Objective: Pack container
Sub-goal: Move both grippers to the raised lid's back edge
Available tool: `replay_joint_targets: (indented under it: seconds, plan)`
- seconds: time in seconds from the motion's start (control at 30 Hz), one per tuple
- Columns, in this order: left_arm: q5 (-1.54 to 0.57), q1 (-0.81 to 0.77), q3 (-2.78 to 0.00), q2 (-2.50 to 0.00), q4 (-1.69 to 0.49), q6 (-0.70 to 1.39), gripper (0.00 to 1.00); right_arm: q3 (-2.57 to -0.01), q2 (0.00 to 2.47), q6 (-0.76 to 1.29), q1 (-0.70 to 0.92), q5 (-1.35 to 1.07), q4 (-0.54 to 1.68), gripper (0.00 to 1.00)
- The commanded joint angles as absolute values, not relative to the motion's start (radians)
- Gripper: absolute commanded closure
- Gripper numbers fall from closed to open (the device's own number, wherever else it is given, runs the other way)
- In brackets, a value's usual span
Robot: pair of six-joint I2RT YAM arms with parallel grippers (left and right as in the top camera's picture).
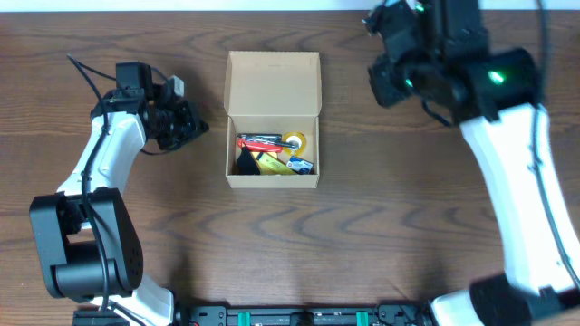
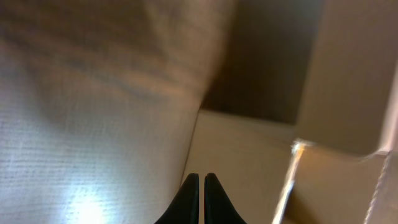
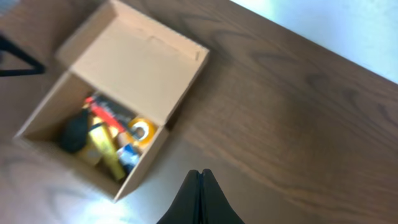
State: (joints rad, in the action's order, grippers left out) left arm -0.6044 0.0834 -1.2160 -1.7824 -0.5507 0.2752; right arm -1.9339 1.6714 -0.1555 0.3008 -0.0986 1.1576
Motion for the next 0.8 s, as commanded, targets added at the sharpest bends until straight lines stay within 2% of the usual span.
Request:
replay_joint_targets:
  seconds: [0.0, 0.13, 0.43, 0.57, 0.77]
  plan:
    - [-0.654, 0.086, -1.212, -1.798, -0.493, 0.395, 0.94, -1.935, 1.747, -0.134, 0.274, -0.068, 1.123, 0.99]
    - [-0.655, 0.086, -1.212, -1.798, -0.387, 0.41, 0.94, -1.935, 1.828, -0.127, 0.241, -0.156, 1.089, 0.98]
    - [-0.675, 0.132, -1.239, -1.846, -0.12, 0.571, 0.94, -1.935, 1.974, 0.045, 0.114, -0.395, 1.01, 0.98]
    - [-0.751, 0.139, -1.364, -1.969, -0.143, 0.58, 0.95, -1.935, 2.035, 0.12, 0.08, -0.461, 0.956, 0.99]
    - [-0.812, 0.139, -1.607, -2.188, -0.313, 0.591, 0.94, -1.935, 2.153, 0.187, 0.077, -0.532, 0.907, 0.98]
